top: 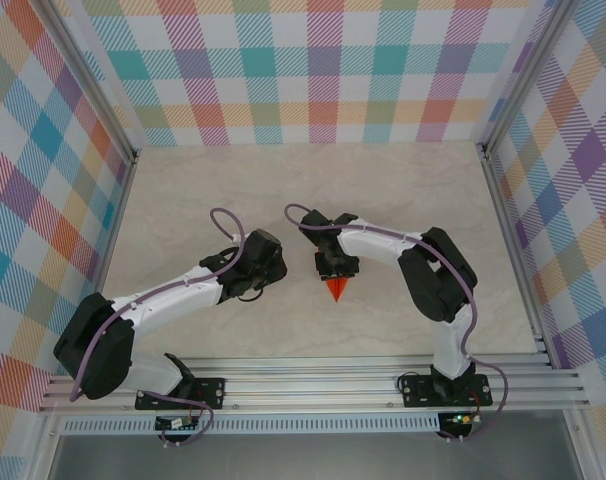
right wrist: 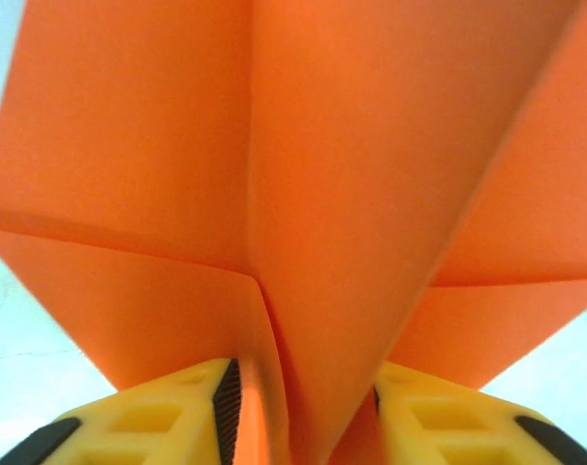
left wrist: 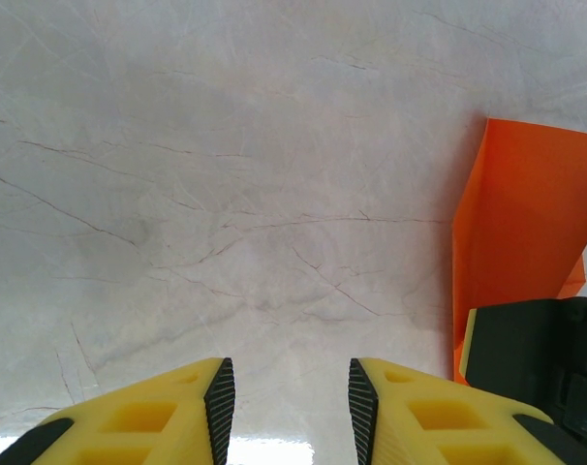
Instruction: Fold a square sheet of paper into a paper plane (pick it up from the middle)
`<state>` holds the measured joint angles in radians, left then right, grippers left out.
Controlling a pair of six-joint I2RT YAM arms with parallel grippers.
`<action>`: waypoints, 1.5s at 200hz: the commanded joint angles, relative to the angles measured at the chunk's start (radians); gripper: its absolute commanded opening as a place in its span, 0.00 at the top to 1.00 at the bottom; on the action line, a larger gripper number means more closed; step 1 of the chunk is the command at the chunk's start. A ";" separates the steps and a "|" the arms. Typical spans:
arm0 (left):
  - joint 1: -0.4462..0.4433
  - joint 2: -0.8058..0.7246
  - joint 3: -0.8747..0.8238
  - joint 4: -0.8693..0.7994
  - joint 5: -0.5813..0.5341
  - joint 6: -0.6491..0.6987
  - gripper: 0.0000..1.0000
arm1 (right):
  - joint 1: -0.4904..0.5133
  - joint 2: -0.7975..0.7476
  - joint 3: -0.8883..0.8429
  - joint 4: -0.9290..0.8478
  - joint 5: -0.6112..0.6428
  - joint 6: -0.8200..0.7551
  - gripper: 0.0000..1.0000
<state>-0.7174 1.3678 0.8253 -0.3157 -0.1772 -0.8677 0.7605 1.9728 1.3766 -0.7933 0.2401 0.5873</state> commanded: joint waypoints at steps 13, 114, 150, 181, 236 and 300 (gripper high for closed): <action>0.008 -0.004 0.018 -0.025 -0.012 0.008 0.61 | 0.007 -0.075 0.028 -0.040 0.016 -0.009 0.58; 0.007 -0.050 0.000 -0.009 -0.059 0.031 0.58 | 0.008 -0.433 -0.076 0.015 0.170 -0.062 0.39; 0.009 -0.103 -0.026 -0.013 -0.120 0.046 0.55 | 0.007 -0.671 -0.229 0.108 0.351 -0.088 0.18; 0.010 -0.177 -0.076 -0.016 -0.206 0.048 0.45 | 0.003 -0.839 -0.385 0.196 0.531 -0.104 0.00; 0.024 -0.301 -0.118 -0.045 -0.347 0.110 0.10 | -0.139 -0.900 -0.577 0.325 0.650 -0.152 0.00; 0.058 -0.368 -0.123 -0.121 -0.446 0.164 0.02 | -0.262 -0.900 -0.734 0.562 0.578 -0.286 0.00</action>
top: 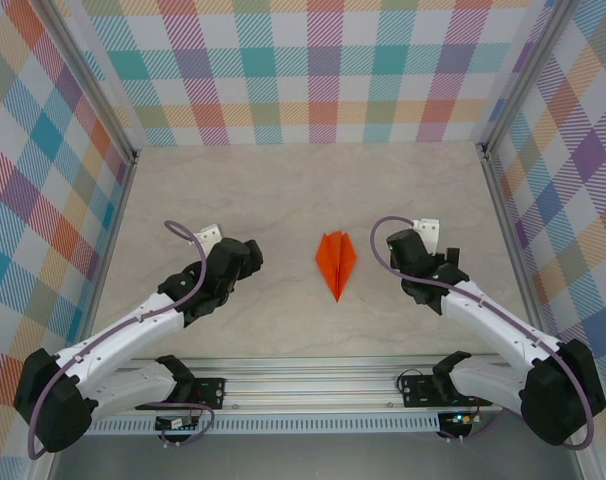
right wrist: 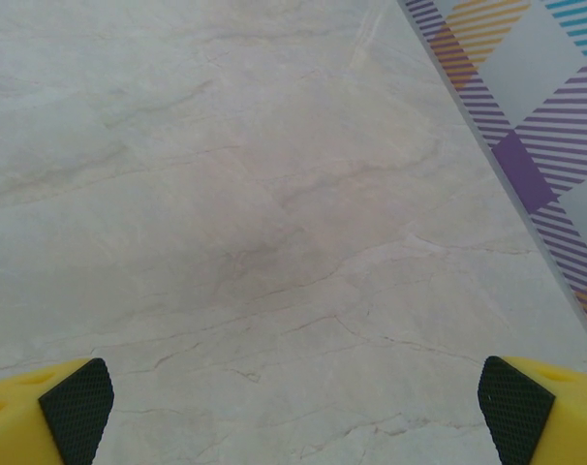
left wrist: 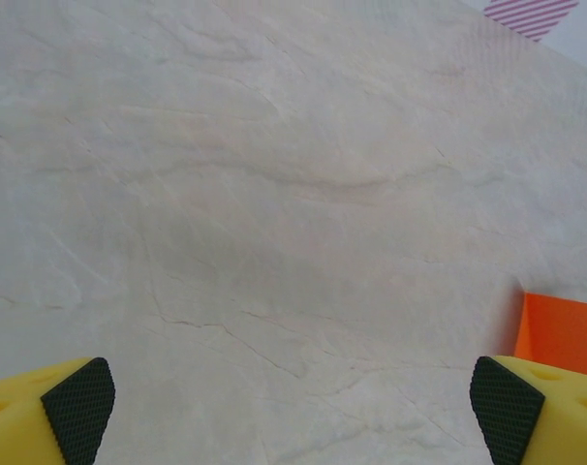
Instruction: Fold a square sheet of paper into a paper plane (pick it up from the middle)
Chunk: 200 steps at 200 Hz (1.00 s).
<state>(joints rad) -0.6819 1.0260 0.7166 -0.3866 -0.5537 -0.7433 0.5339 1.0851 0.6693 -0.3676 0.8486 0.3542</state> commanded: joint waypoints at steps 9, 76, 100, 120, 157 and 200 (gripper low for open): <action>0.028 -0.026 -0.015 -0.054 -0.074 0.046 0.01 | -0.060 -0.012 -0.051 0.172 -0.062 -0.056 0.00; 0.095 -0.016 -0.007 -0.085 -0.179 0.169 0.00 | -0.239 0.115 -0.094 0.458 -0.329 -0.281 0.00; 0.146 -0.022 -0.013 -0.085 -0.189 0.203 0.00 | -0.320 0.216 -0.104 0.560 -0.379 -0.314 0.00; 0.191 -0.032 -0.051 -0.032 -0.189 0.261 0.00 | -0.371 0.287 -0.133 0.690 -0.460 -0.331 0.00; 0.326 -0.028 -0.085 0.035 -0.115 0.328 0.00 | -0.410 0.346 -0.202 0.983 -0.704 -0.424 0.00; 0.440 -0.037 -0.163 0.180 -0.075 0.374 0.00 | -0.521 0.445 -0.251 1.176 -0.866 -0.348 0.00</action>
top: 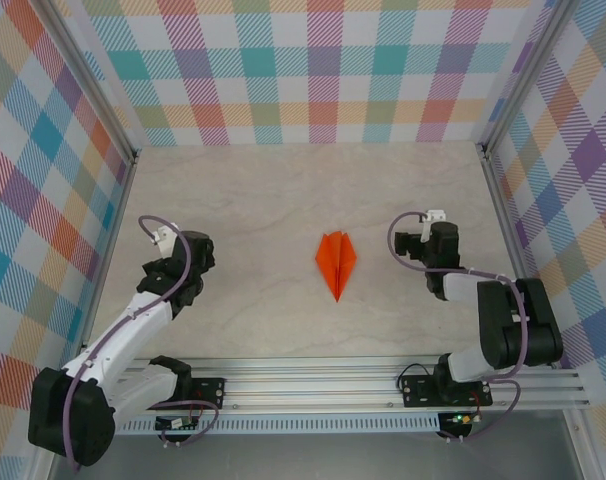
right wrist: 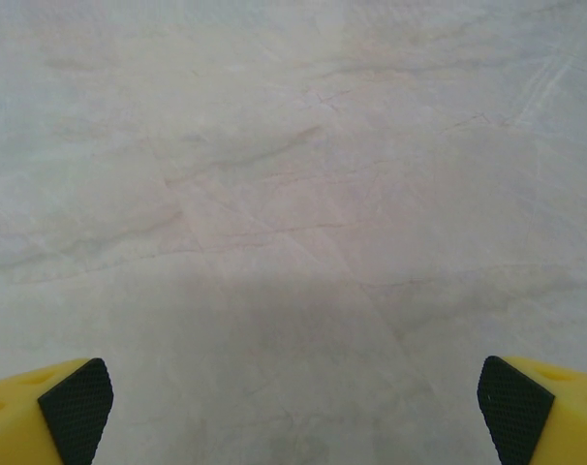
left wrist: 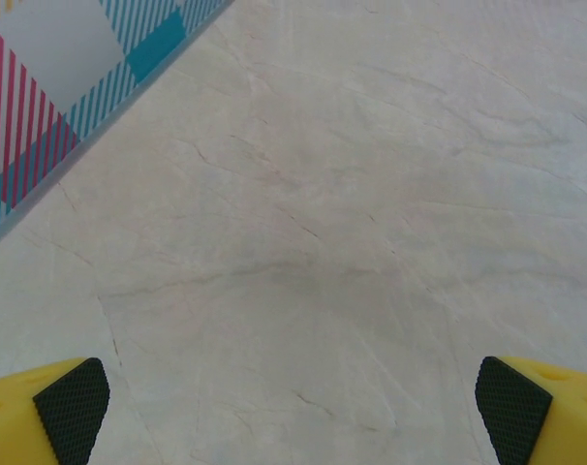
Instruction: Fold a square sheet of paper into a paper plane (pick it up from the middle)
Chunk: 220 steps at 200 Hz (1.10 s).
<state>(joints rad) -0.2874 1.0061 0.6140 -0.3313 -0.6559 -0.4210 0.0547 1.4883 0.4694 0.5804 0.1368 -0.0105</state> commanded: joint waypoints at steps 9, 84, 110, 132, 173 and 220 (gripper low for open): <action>0.056 -0.015 -0.090 0.185 0.037 0.071 0.00 | -0.042 0.037 -0.056 0.223 -0.165 0.011 0.00; 0.096 0.171 -0.260 0.740 0.071 0.310 0.00 | -0.045 0.040 -0.054 0.225 -0.143 0.021 0.00; 0.098 0.246 -0.282 0.932 0.103 0.379 0.00 | -0.045 0.041 -0.055 0.225 -0.142 0.020 0.00; 0.107 0.314 -0.255 0.986 0.157 0.419 0.00 | -0.044 0.041 -0.054 0.225 -0.144 0.022 0.00; 0.122 0.481 -0.236 1.158 0.299 0.460 0.00 | -0.044 0.040 -0.054 0.224 -0.145 0.022 0.00; 0.195 0.565 -0.220 1.204 0.394 0.409 0.00 | -0.046 0.040 -0.052 0.221 -0.147 0.019 0.00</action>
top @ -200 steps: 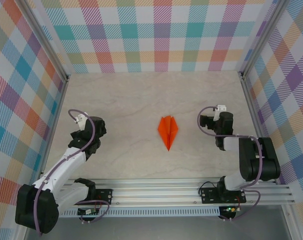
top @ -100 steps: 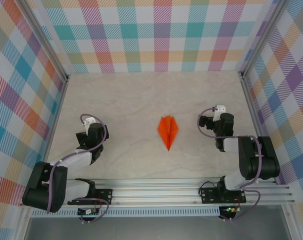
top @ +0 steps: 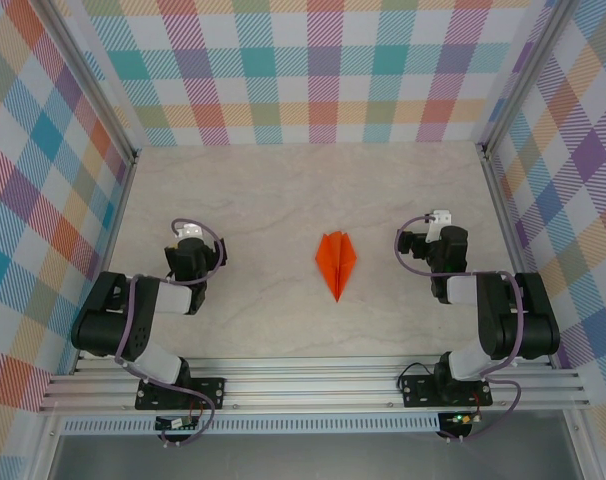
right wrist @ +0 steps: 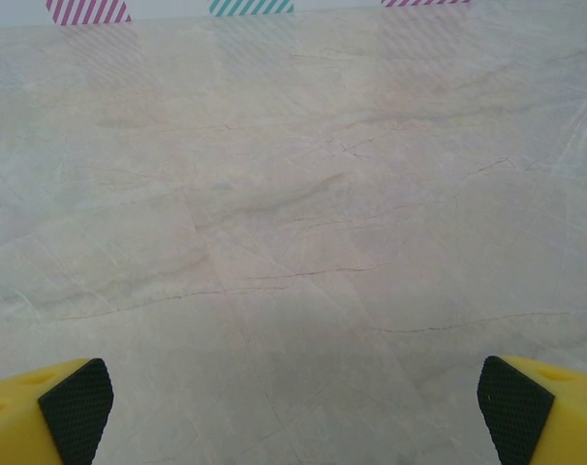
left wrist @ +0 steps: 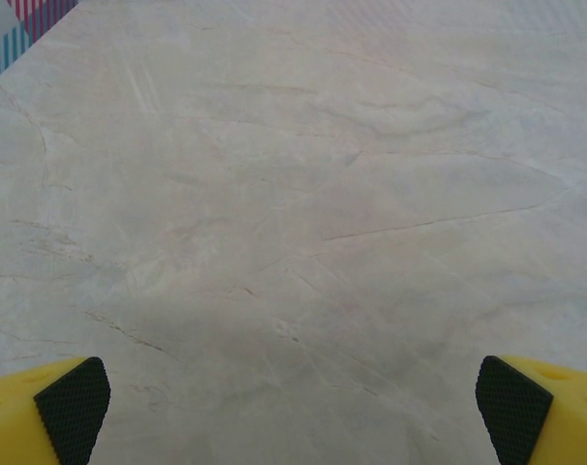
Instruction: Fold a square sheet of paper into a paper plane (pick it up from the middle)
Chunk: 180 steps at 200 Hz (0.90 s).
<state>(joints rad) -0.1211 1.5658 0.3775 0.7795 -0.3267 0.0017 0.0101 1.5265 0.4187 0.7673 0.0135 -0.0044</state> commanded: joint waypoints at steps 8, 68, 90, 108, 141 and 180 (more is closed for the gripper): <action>0.029 0.000 0.021 0.069 0.066 -0.015 0.00 | -0.001 0.002 -0.002 0.034 -0.024 0.014 0.00; 0.021 -0.002 0.017 0.080 0.069 -0.002 0.00 | -0.001 0.001 -0.001 0.034 -0.024 0.014 0.00; 0.021 -0.001 0.019 0.078 0.069 -0.002 0.00 | -0.001 0.002 -0.001 0.035 -0.024 0.014 0.00; 0.021 -0.001 0.018 0.078 0.069 -0.002 0.00 | -0.001 0.003 -0.001 0.034 -0.024 0.013 0.00; 0.021 0.001 0.020 0.077 0.069 -0.002 0.00 | -0.001 0.002 -0.001 0.034 -0.024 0.014 0.00; 0.021 0.001 0.025 0.070 0.075 -0.002 0.00 | -0.002 0.002 -0.001 0.034 -0.024 0.014 0.00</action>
<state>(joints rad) -0.1024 1.5688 0.3779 0.8181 -0.2691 -0.0059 0.0101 1.5265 0.4187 0.7673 0.0132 -0.0044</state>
